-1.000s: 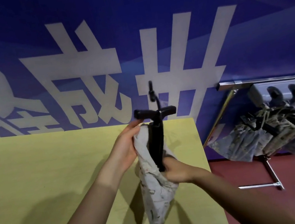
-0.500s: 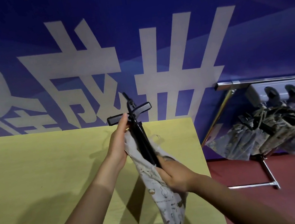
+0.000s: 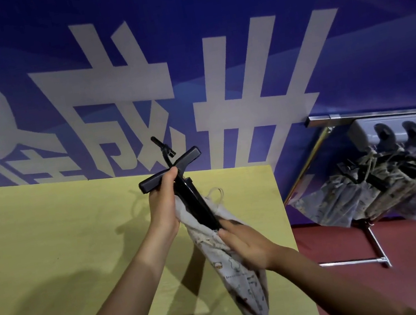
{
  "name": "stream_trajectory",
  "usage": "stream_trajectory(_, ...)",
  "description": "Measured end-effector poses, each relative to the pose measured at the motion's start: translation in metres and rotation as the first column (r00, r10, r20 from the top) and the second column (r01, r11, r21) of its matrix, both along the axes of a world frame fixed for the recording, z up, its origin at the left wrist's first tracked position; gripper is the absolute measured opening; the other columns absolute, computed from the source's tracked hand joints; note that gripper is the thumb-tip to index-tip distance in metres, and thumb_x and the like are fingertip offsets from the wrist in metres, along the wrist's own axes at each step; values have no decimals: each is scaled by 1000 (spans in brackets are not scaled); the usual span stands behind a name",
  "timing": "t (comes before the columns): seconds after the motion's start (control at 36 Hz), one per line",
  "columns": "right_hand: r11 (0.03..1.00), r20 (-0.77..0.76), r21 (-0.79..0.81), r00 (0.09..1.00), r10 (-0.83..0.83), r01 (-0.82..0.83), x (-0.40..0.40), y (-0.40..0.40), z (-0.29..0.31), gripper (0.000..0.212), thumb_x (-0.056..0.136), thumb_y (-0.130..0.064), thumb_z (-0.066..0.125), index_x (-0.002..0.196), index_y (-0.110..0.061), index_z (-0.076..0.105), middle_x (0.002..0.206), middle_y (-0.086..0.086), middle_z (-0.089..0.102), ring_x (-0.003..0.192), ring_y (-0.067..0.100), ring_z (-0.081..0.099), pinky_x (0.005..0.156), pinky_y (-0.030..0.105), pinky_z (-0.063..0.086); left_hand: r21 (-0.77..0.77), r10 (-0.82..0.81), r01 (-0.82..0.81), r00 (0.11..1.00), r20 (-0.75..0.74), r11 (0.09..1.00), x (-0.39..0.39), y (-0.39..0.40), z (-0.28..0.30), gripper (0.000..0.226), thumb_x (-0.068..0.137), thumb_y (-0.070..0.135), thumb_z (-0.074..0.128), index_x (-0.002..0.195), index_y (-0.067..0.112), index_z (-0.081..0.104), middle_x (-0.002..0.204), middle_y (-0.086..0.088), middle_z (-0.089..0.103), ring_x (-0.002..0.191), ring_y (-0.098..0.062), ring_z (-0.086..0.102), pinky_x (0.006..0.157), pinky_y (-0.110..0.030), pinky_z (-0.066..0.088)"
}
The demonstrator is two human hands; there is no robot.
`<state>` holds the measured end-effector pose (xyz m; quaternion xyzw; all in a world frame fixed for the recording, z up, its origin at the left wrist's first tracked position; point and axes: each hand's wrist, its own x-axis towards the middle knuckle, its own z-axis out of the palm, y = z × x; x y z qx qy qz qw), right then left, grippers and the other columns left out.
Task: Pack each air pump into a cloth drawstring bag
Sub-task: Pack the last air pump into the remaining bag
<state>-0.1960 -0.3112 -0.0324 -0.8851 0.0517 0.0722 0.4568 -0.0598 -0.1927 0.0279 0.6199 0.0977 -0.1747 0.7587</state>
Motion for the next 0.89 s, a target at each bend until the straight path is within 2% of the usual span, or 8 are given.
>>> stream_trajectory(0.14, 1000, 26, -17, 1000, -4, 4, 3, 3, -2, 73, 93, -71, 20, 114, -9, 52, 106, 14, 60, 99, 29, 56, 88, 51, 44, 54, 31, -32, 999, 15, 998, 0, 3, -2, 27, 87, 36, 60, 88, 9, 62, 85, -5, 66, 82, -23, 63, 71, -32, 48)
stream_trajectory(0.22, 999, 124, -33, 992, -15, 19, 4, 3, -1, 37, 98, -51, 39, 107, -19, 55, 89, -6, 58, 82, 11, 55, 75, 32, 45, 87, 42, -44, 999, 24, 995, 0, 6, -4, 25, 92, 33, 57, 87, 9, 62, 87, -6, 67, 85, -24, 63, 72, -31, 47)
stream_trajectory(0.39, 935, 457, -8, 833, -311, 354, 3, -10, -14, 29, 89, -35, 53, 111, -18, 63, 98, -13, 56, 91, 4, 53, 77, 19, 42, 93, 53, -58, 997, 48, 994, 0, 12, -2, 19, 93, 30, 57, 86, 13, 60, 87, -1, 65, 88, -19, 61, 80, -30, 42)
stream_trajectory(0.53, 935, 38, 50, 935, -354, 352, 8, -21, -20, 60, 92, -45, 57, 144, -22, 38, 132, -8, 46, 123, 7, 42, 102, 28, 39, 65, -11, 5, 996, 89, 998, 0, 17, -4, 21, 85, 35, 66, 86, 16, 60, 97, -8, 67, 103, -28, 62, 96, -40, 47)
stream_trajectory(0.61, 902, -203, 254, 931, -304, 350, 15, -20, -22, 64, 91, -55, 53, 144, -25, 38, 144, -2, 45, 133, 16, 43, 109, 37, 39, 62, -59, 53, 994, 97, 997, -1, 18, -2, 27, 75, 41, 66, 84, 17, 59, 92, -4, 65, 100, -27, 61, 94, -41, 46)
stream_trajectory(0.69, 830, -223, 412, 925, -309, 376, 19, -20, -17, 66, 81, -69, 54, 128, -23, 57, 130, -3, 61, 123, 14, 54, 106, 41, 43, 61, -104, 98, 989, 102, 993, -3, 18, -2, 14, 89, 27, 64, 82, 16, 58, 86, -2, 64, 89, -21, 62, 88, -37, 45)
stream_trajectory(0.81, 703, -280, 613, 931, -234, 361, 24, -19, -5, 42, 98, -39, 51, 116, -5, 67, 117, 14, 69, 112, 28, 64, 106, 51, 42, 66, -194, 186, 971, 139, 980, -5, 25, -1, 11, 86, 26, 66, 85, 16, 62, 86, -1, 67, 87, -17, 64, 80, -32, 45)
stream_trajectory(0.89, 522, -318, 777, 935, -157, 352, 26, -20, 4, 42, 102, -31, 44, 128, -2, 59, 130, 21, 59, 124, 35, 54, 113, 53, 32, 83, -279, 270, 950, 141, 959, -5, 33, -2, 15, 82, 28, 71, 91, 17, 66, 95, -1, 70, 97, -17, 64, 82, -28, 46)
